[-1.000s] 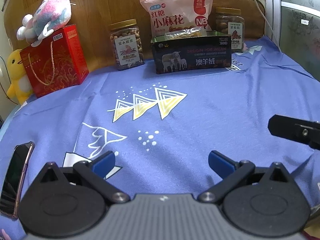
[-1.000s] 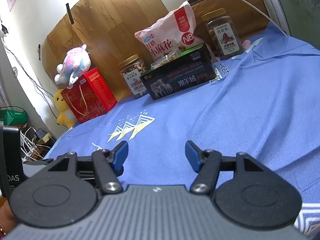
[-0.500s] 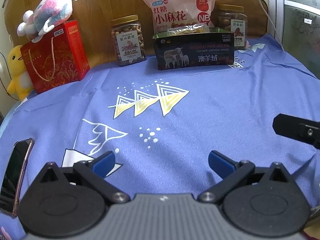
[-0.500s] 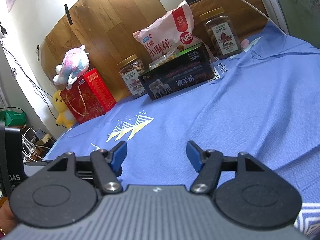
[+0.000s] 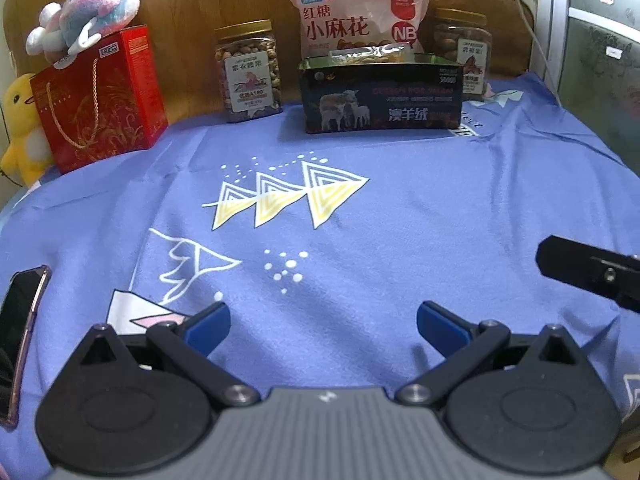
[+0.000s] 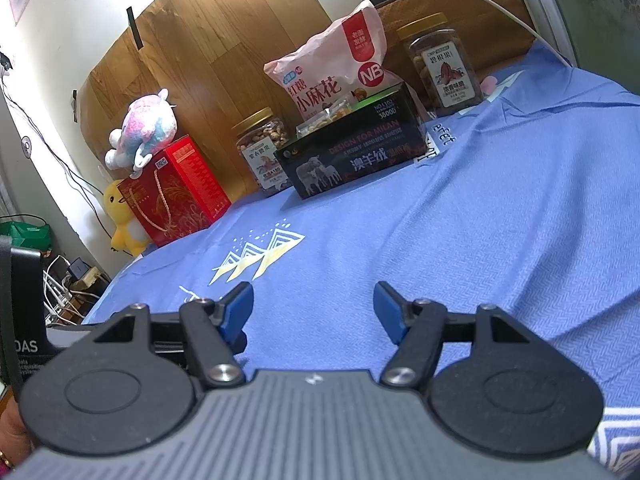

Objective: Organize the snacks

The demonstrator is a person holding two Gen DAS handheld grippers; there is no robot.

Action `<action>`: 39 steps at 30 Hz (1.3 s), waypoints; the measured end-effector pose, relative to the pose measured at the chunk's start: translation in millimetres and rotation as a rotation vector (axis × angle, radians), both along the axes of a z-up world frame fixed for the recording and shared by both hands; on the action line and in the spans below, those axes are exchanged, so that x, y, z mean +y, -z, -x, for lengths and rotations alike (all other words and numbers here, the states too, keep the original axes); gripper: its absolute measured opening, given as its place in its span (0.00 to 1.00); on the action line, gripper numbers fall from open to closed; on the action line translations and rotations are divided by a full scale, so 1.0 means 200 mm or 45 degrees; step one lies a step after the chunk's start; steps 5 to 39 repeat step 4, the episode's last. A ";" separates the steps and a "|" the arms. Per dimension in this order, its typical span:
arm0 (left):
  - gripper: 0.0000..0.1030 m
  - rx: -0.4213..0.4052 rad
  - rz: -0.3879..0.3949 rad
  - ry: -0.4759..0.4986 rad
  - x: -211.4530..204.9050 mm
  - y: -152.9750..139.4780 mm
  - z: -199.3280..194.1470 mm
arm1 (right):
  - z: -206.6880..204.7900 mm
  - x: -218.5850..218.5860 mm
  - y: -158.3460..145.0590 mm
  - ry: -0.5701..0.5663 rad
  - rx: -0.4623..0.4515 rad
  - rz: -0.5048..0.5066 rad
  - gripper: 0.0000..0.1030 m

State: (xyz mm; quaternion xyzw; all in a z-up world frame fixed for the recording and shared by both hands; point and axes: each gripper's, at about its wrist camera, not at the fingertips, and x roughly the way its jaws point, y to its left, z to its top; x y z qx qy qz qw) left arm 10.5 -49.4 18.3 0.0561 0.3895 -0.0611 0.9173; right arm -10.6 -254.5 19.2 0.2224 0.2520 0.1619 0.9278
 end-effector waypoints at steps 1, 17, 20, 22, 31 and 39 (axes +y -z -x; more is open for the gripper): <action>1.00 0.000 0.000 0.004 0.00 0.00 0.00 | 0.00 0.00 0.00 0.000 0.000 0.000 0.67; 1.00 0.008 0.010 0.015 -0.01 0.00 0.00 | 0.00 0.00 0.00 0.001 0.002 0.000 0.67; 1.00 0.008 0.010 0.015 -0.01 0.00 0.00 | 0.00 0.00 0.00 0.001 0.002 0.000 0.67; 1.00 0.008 0.010 0.015 -0.01 0.00 0.00 | 0.00 0.00 0.00 0.001 0.002 0.000 0.67; 1.00 0.008 0.010 0.015 -0.01 0.00 0.00 | 0.00 0.00 0.00 0.001 0.002 0.000 0.67; 1.00 0.008 0.010 0.015 -0.01 0.00 0.00 | 0.00 0.00 0.00 0.001 0.002 0.000 0.67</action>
